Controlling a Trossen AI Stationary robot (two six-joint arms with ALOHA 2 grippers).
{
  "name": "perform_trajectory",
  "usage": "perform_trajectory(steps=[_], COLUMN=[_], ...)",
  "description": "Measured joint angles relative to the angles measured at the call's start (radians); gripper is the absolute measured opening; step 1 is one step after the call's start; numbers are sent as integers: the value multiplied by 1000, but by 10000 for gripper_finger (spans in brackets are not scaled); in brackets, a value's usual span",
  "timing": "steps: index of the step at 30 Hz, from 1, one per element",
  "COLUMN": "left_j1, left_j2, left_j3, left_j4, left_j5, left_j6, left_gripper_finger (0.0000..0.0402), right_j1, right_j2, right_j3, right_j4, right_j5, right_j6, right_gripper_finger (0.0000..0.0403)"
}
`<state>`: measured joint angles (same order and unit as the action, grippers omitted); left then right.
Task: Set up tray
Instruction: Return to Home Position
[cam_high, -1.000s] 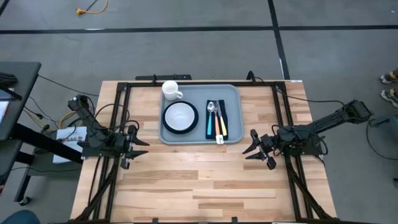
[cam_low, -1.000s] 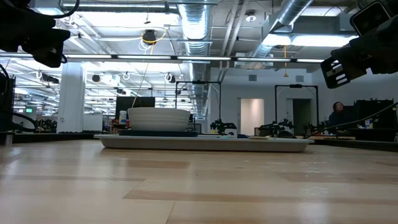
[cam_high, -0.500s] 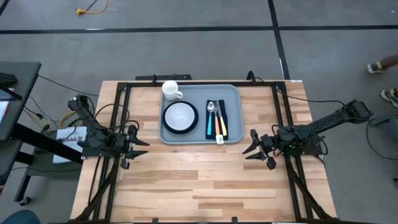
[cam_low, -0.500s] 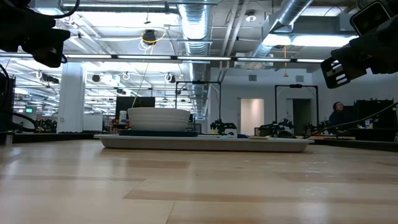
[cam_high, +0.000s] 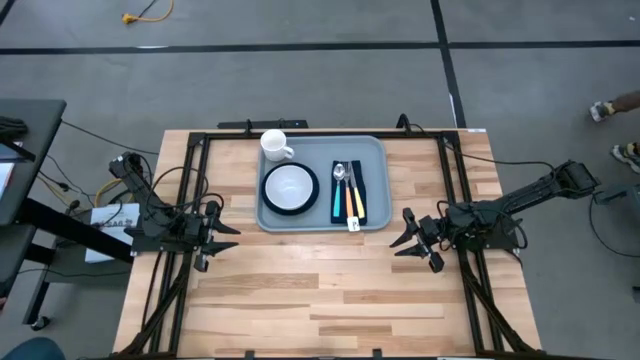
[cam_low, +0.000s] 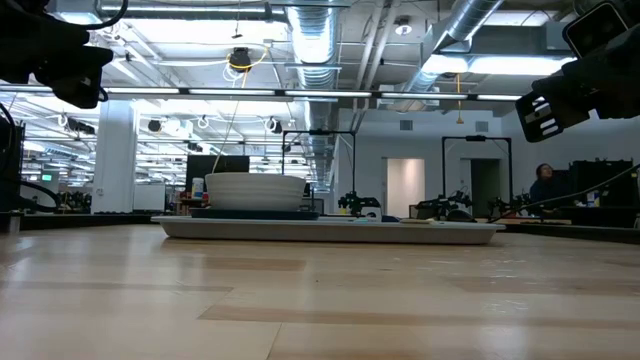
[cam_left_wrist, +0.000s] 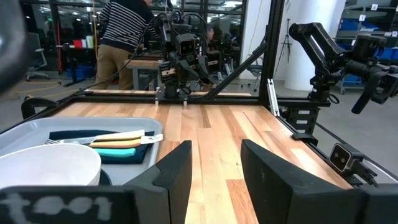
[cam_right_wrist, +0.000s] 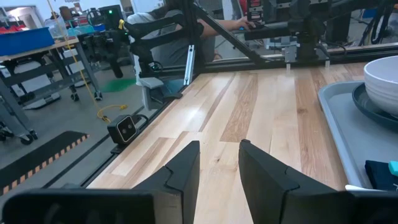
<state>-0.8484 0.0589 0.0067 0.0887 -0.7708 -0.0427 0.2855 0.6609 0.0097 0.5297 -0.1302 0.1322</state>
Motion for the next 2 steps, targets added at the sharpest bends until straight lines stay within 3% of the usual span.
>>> perform_trajectory(steps=[2], left_j1=[0], left_j2=[0], left_j3=[0], left_j4=[0], left_j5=[0], left_j6=[5], left_gripper_finger=[126], right_j1=[0], right_j2=[0], right_j3=[0], right_j4=[0], right_j5=[0], right_j6=[0], right_gripper_finger=[102])
